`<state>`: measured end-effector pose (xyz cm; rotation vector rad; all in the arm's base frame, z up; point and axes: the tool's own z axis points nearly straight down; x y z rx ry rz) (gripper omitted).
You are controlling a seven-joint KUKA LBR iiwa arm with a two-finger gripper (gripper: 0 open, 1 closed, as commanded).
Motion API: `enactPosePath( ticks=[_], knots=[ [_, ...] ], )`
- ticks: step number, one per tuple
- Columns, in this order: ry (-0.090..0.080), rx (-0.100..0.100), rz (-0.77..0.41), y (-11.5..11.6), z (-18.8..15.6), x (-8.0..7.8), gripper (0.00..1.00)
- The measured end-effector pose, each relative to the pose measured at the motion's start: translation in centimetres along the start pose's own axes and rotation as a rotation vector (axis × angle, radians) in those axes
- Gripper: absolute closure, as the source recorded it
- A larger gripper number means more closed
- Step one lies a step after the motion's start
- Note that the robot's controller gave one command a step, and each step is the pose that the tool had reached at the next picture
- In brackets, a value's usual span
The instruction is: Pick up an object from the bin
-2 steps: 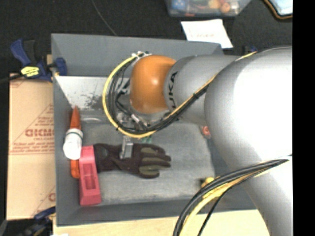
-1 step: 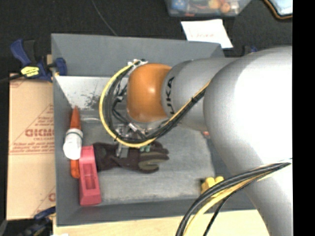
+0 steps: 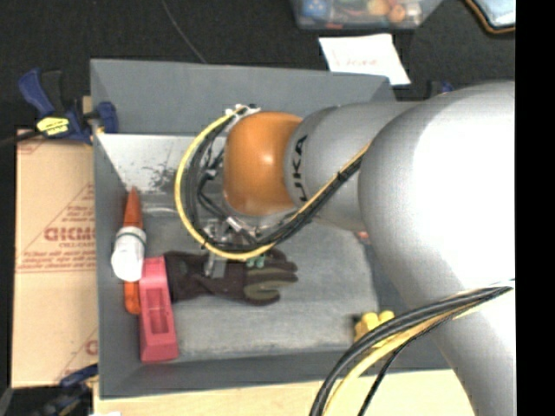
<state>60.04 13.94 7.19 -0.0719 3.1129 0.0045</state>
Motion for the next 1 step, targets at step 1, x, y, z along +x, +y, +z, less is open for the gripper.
enactPosePath(
  ticks=[1],
  knots=[
    [-0.005, -0.001, 0.029, 1.09, 0.09, -2.32, 1.0]
  ],
)
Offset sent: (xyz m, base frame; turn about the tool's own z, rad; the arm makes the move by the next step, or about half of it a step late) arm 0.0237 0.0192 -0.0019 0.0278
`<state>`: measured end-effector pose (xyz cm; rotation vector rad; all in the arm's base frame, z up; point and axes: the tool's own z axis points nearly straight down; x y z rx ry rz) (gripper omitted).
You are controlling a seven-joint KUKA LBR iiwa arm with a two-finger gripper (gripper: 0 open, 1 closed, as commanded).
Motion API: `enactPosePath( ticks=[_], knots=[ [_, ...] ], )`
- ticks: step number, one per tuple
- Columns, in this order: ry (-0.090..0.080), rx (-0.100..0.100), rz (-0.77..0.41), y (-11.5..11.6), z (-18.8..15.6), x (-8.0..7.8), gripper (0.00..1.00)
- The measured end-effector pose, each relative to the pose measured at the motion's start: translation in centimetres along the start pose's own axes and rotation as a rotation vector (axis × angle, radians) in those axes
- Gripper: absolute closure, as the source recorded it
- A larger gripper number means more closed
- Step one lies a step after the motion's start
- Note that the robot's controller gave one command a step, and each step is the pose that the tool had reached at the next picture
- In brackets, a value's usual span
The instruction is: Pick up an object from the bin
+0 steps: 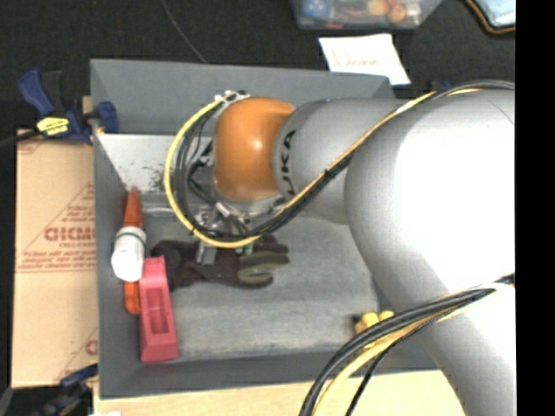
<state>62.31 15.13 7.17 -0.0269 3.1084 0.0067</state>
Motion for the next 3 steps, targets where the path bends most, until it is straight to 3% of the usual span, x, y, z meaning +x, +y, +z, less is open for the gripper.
enactPosePath(
  ticks=[1, 2, 3],
  knots=[
    [0.0, 0.001, -0.005, 0.5, 0.0, -0.3, 1.0],
    [-0.01, -0.002, 0.034, -0.1, -10.0, -1.1, 1.0],
    [0.007, 0.003, 0.021, -0.1, -10.0, -0.2, 1.0]
  ],
)
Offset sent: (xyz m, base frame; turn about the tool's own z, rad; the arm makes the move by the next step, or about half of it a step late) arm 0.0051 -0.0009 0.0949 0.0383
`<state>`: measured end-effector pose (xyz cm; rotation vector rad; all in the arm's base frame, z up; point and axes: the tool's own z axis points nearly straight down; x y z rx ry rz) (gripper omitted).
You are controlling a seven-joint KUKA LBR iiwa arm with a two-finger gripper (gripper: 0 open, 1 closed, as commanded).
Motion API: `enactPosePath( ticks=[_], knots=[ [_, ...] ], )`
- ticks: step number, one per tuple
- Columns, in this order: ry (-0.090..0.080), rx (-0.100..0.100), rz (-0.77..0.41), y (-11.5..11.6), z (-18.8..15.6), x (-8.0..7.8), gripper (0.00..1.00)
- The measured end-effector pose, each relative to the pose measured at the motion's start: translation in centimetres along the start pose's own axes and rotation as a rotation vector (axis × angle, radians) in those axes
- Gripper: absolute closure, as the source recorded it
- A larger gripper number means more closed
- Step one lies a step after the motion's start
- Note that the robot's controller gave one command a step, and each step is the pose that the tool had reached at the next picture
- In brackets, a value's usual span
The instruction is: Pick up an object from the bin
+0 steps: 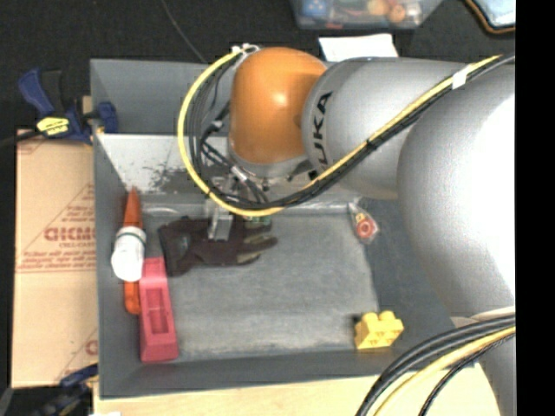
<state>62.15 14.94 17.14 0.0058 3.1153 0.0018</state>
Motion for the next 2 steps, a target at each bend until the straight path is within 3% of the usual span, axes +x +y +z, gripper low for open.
enactPosePath(
  ticks=[1, 2],
  knots=[
    [-0.016, -0.002, -0.111, -1.2, 3.7, -1.2, 1.0],
    [-0.011, -0.001, -0.246, -0.5, 10.0, -1.2, 1.0]
  ],
)
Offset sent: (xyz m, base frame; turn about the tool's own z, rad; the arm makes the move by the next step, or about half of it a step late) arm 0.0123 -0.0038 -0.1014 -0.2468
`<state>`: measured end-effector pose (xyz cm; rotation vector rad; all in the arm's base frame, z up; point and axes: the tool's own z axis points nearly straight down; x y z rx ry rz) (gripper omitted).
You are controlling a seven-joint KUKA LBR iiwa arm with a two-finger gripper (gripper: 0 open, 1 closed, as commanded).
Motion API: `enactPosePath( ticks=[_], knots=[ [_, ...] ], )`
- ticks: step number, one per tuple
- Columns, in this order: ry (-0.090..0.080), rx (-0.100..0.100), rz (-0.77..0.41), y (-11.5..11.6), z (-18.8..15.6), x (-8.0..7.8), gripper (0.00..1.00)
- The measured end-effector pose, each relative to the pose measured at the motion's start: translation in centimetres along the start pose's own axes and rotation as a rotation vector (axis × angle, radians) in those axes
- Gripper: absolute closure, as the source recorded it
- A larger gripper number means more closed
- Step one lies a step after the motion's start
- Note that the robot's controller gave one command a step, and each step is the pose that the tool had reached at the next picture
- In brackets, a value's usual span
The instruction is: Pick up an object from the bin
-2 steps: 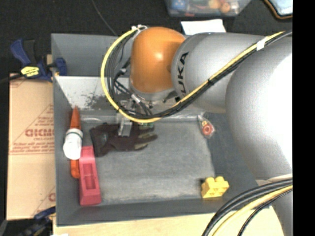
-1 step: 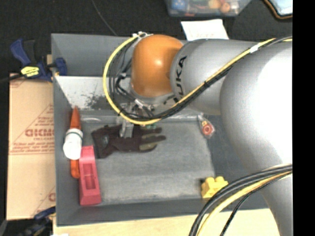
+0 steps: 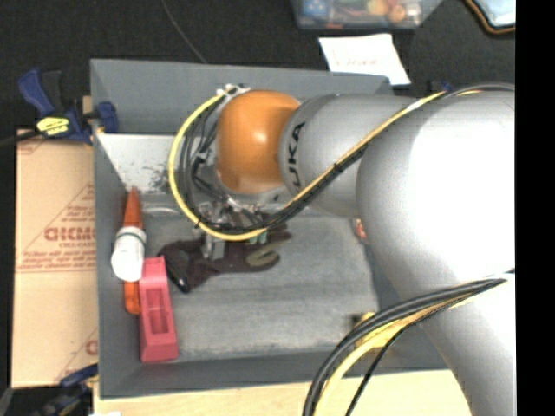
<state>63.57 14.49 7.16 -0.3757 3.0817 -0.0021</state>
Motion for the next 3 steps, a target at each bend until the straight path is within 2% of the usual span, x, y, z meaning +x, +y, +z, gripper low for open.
enactPosePath(
  ticks=[1, 2, 3],
  knots=[
    [-0.012, 0.002, -0.05, -0.2, 0.0, -0.5, 1.0],
    [-0.011, -0.001, -0.019, 2.5, -6.5, -0.6, 1.0],
    [-0.001, 0.001, -0.001, 1.0, -4.0, -0.6, 1.0]
  ],
)
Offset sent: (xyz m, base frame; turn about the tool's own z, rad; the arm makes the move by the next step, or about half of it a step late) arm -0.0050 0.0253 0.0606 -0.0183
